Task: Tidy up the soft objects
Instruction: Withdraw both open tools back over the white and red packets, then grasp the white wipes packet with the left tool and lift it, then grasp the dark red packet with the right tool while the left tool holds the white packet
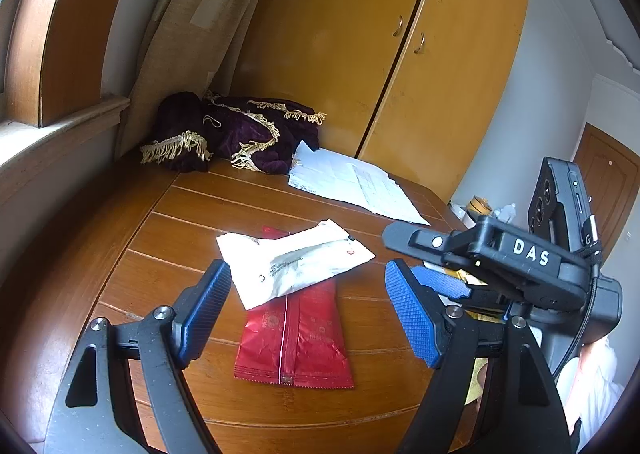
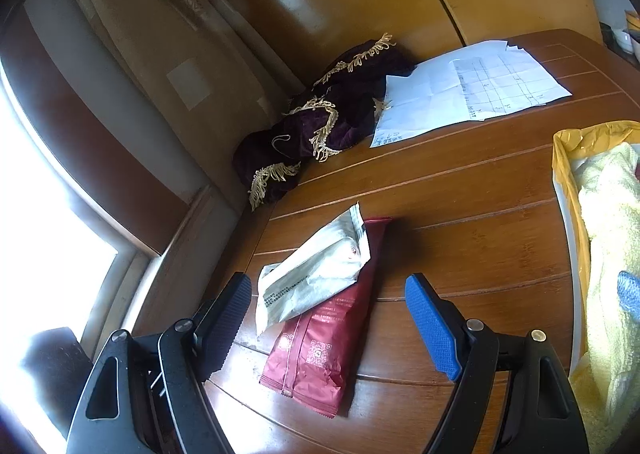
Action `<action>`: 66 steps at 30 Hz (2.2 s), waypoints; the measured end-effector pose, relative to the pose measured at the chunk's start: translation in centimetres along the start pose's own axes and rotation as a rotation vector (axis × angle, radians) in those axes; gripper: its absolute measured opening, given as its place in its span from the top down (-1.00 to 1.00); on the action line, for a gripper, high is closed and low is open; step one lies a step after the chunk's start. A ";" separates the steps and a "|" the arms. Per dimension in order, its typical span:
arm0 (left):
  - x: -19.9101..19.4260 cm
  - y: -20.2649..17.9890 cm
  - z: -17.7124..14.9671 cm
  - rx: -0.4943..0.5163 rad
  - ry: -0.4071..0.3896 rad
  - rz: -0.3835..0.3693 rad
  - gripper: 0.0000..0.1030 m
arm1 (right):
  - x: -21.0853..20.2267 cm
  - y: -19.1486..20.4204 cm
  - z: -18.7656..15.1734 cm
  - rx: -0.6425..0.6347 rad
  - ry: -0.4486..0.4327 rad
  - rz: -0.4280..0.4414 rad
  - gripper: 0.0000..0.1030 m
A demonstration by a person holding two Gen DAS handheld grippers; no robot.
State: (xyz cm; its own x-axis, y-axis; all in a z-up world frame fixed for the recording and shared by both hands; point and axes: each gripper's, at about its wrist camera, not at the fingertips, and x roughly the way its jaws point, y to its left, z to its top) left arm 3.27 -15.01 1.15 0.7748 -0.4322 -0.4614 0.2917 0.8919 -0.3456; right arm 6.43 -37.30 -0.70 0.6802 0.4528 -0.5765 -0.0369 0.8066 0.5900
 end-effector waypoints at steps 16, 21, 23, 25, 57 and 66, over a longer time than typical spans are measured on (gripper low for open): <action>1.6 -0.4 2.8 0.074 0.052 0.045 -0.54 | 0.0 -0.6 0.3 0.045 0.014 0.034 -0.59; 6.0 -2.7 4.0 0.331 0.115 0.069 -0.54 | -0.3 -2.4 0.5 0.128 -0.008 0.004 -0.53; 8.4 -2.8 3.9 0.361 0.176 0.058 -0.54 | -0.6 -3.0 0.5 0.149 -0.030 -0.019 -0.53; 10.5 -3.0 3.4 0.382 0.252 0.046 -0.49 | -0.8 -3.0 0.6 0.147 -0.039 -0.028 -0.53; -2.4 5.2 3.2 -0.126 -0.107 0.132 0.63 | 8.9 5.0 -2.9 -0.169 0.215 -0.203 -0.86; -3.2 5.7 3.3 -0.149 -0.122 0.136 0.63 | 11.1 7.8 -5.2 -0.419 0.191 -0.447 -0.75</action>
State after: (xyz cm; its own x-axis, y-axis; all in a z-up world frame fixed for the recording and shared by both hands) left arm 4.32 -8.06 3.34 0.8662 -0.2823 -0.4124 0.1012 0.9072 -0.4084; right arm 9.93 -24.03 -5.46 0.5551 0.0670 -0.8291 -0.0892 0.9958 0.0207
